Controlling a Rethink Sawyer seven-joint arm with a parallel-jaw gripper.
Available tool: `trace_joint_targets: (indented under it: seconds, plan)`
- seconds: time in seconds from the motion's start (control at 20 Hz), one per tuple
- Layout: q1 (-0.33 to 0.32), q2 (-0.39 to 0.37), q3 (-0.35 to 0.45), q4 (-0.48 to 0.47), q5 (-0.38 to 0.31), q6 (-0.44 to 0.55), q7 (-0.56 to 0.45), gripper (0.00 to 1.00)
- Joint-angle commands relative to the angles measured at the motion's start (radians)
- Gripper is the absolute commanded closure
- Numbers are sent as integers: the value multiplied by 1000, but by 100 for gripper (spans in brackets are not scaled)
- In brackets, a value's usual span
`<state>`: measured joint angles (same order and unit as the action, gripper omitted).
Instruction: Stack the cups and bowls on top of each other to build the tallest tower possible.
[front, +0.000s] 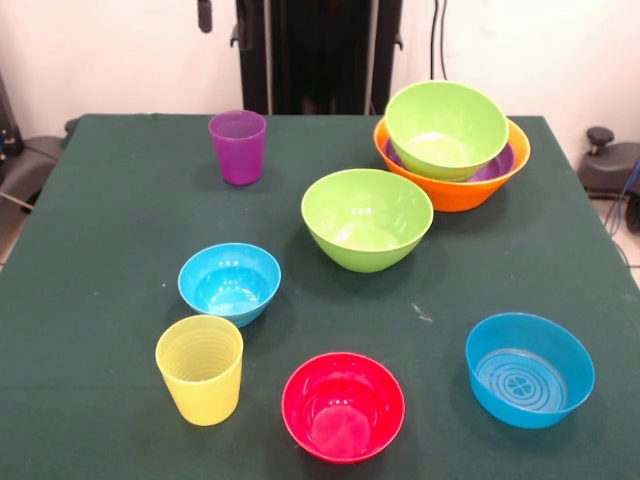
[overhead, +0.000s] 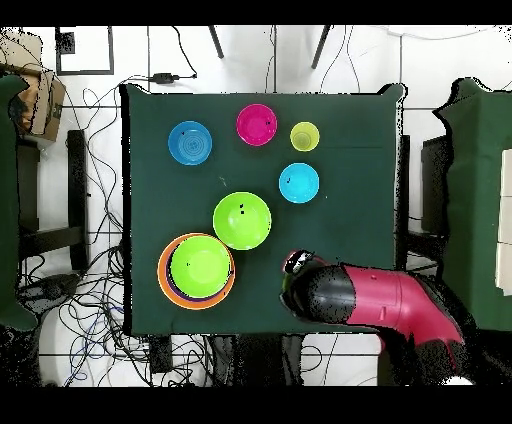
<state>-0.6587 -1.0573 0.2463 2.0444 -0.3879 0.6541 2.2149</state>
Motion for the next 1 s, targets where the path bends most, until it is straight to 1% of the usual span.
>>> trace_joint_targets:
  seconds: [0.05,0.15,0.25,0.45,0.6,0.7,0.9,1.0]
  plan:
    - [72,184,39,-130,-37,27,3,0]
    - [86,220,27,-163,-43,9,17,0]
    - [104,263,13,-217,-39,18,34,0]
    - [127,355,-16,-358,-32,61,58,0]
    - [137,421,-34,-463,-36,83,55,0]
    - [140,448,-41,-516,-32,100,44,0]
    - [159,494,-50,-629,-15,178,30,0]
    - [170,505,-52,-658,-4,198,33,0]
